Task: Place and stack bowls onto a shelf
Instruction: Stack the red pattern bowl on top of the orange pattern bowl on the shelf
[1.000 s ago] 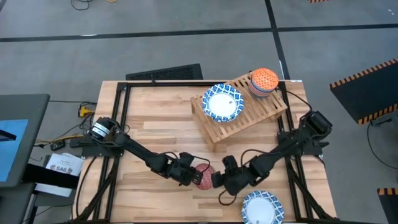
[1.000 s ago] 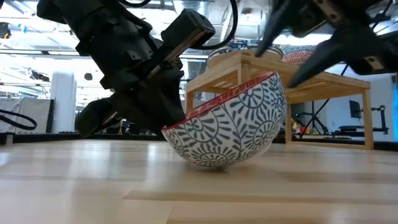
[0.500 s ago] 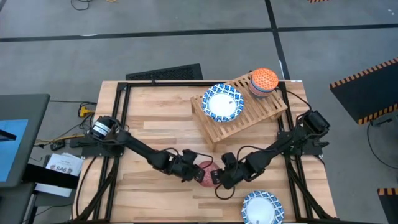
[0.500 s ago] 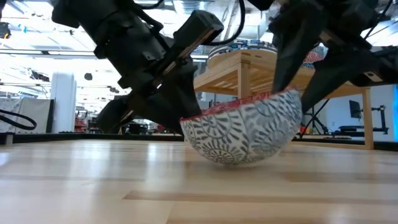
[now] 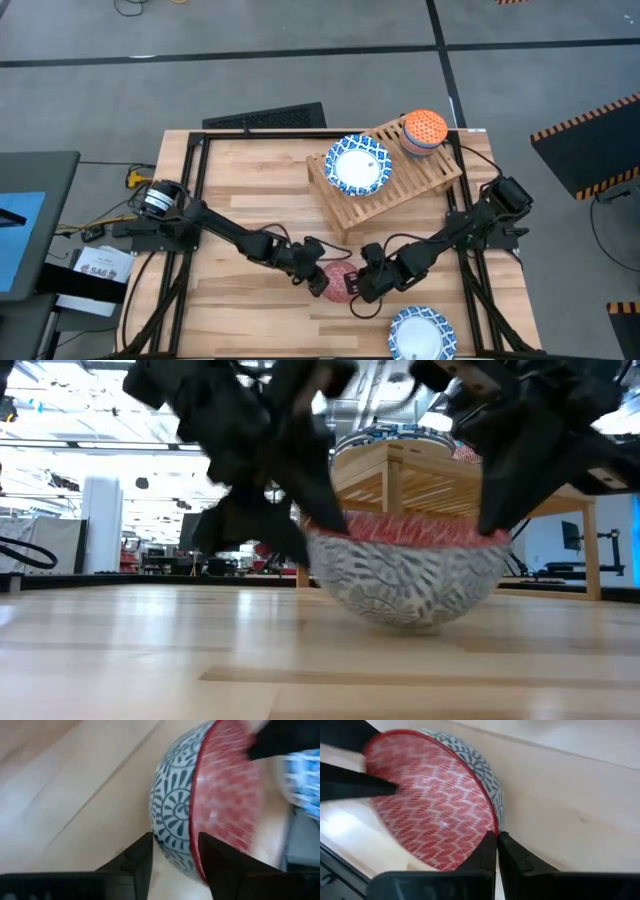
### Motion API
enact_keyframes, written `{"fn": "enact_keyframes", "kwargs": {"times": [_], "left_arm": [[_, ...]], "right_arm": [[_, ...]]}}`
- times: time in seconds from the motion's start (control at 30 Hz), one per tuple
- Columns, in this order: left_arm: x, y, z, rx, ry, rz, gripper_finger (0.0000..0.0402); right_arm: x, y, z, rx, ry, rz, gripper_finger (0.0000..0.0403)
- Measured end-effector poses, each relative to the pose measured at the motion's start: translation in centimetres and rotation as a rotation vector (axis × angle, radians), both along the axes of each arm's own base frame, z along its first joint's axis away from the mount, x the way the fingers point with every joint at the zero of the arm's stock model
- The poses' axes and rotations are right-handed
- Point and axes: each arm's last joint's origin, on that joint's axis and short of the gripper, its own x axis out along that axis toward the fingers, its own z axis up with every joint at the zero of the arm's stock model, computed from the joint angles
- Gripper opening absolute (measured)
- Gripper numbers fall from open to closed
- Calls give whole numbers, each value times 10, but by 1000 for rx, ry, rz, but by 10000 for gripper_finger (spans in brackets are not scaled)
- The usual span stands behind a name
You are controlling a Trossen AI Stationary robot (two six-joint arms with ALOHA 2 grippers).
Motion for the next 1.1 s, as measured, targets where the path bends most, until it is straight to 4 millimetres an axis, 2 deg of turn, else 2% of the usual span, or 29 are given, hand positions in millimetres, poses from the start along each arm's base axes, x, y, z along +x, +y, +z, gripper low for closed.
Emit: {"fn": "enact_keyframes", "kwargs": {"times": [0.2,0.37,0.53,0.7,0.83,0.9,1.0,1.1], "left_arm": [[-9,13,44,44,-103,-140,169],[-32,26,90,88,-169,-223,171],[-78,37,143,177,-243,-266,171],[-132,49,190,348,-357,-130,171],[-166,60,213,435,-429,35,171],[-178,65,218,463,-437,82,171],[-190,71,220,492,-418,122,171],[-193,72,216,530,-370,142,171]], "right_arm": [[-7,-2,8,-7,22,39,18],[-9,-4,14,-8,20,86,18],[-23,-5,46,25,-63,229,16],[-48,-11,94,144,-190,357,16],[-68,-26,126,175,-304,335,16],[-74,-36,135,170,-337,295,16],[-83,-49,136,117,-286,242,16],[-87,-58,125,50,-165,215,16]]}}
